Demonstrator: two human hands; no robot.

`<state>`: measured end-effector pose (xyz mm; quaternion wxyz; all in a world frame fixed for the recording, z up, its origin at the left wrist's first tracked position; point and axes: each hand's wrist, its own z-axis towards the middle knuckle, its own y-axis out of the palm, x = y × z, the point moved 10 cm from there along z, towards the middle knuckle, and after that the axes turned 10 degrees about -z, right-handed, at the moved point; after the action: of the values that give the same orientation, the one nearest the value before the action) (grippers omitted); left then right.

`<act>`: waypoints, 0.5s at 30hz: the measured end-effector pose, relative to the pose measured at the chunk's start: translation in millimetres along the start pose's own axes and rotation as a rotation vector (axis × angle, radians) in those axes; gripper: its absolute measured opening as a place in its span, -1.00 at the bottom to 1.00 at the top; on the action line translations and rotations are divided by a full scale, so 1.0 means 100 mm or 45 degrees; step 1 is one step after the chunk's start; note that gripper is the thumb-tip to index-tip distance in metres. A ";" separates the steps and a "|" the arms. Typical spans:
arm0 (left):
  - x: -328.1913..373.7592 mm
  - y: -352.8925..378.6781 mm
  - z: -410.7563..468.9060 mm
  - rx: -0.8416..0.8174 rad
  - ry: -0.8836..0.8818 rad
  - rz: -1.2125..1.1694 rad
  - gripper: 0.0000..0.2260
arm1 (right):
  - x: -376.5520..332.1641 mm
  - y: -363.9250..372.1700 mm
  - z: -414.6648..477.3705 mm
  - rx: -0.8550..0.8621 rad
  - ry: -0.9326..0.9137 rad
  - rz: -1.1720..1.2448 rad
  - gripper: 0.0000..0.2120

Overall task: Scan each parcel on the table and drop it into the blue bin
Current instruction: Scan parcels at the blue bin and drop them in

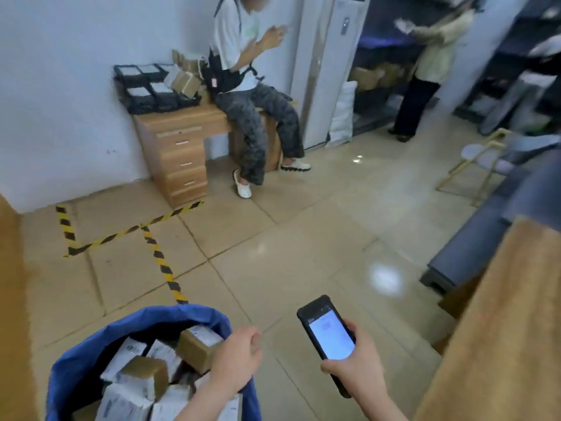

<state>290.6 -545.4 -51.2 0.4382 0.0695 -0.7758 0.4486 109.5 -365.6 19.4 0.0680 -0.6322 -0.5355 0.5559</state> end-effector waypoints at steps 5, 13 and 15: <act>0.77 0.82 -0.56 -0.224 0.299 0.040 -0.82 | 1.03 -0.76 -0.90 0.259 0.139 0.070 -0.27; 1.62 2.10 -1.98 -0.623 0.647 0.109 -0.83 | 2.82 -1.30 -2.67 0.439 0.669 0.184 -0.20; 1.83 2.38 -2.30 -0.698 0.713 0.128 -0.88 | 3.13 -1.44 -3.01 0.490 0.757 0.217 -0.19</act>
<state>202.7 -178.8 -17.4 0.6126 -0.2132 -0.7199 0.2471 196.4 83.7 33.1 0.2919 -0.7841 -0.3233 0.4421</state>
